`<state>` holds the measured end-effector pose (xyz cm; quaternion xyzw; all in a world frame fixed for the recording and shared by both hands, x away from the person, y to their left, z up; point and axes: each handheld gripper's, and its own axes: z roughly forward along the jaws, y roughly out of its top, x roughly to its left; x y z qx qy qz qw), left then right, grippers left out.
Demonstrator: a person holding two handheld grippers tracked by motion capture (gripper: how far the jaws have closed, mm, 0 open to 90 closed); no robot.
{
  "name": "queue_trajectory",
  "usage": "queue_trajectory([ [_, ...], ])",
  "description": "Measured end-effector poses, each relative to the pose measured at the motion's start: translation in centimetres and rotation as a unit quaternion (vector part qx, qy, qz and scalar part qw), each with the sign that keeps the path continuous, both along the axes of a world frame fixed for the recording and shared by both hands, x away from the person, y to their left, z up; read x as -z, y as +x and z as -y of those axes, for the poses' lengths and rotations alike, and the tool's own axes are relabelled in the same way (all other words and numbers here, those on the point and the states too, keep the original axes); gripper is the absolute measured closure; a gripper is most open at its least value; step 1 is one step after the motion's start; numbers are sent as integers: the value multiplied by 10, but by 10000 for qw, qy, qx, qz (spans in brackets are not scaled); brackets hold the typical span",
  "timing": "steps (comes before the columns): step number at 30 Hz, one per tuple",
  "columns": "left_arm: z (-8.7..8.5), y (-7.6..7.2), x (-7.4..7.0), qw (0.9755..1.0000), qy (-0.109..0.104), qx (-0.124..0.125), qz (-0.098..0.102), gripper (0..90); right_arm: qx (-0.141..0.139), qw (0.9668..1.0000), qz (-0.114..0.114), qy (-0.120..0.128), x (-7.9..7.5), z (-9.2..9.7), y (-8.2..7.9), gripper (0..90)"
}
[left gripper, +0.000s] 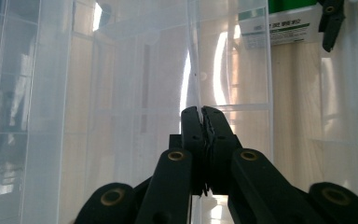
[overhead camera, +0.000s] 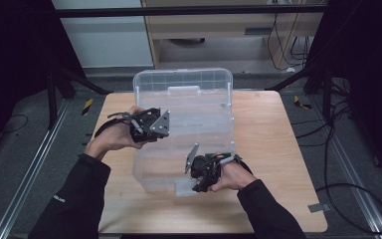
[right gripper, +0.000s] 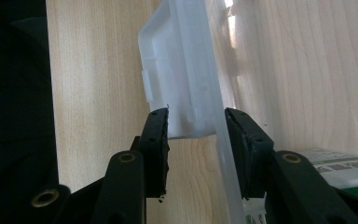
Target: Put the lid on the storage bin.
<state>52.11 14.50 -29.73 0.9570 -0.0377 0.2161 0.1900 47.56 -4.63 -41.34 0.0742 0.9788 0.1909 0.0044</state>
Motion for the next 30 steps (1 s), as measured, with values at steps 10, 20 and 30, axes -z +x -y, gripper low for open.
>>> queue_trajectory([
  [10, -4, -13, 5, 9998, -53, -38, -164, 877, -32, 9999, 65, 76, 0, 1, -1, 607],
  [20, -5, -22, 10, 9996, -26, -84, -254, 869, 14, 9998, 131, 162, 0, 3, -4, 587],
  [30, -6, -28, 14, 9993, 14, -56, -360, 867, 141, 9984, 348, 414, -4, 8, -9, 592],
])
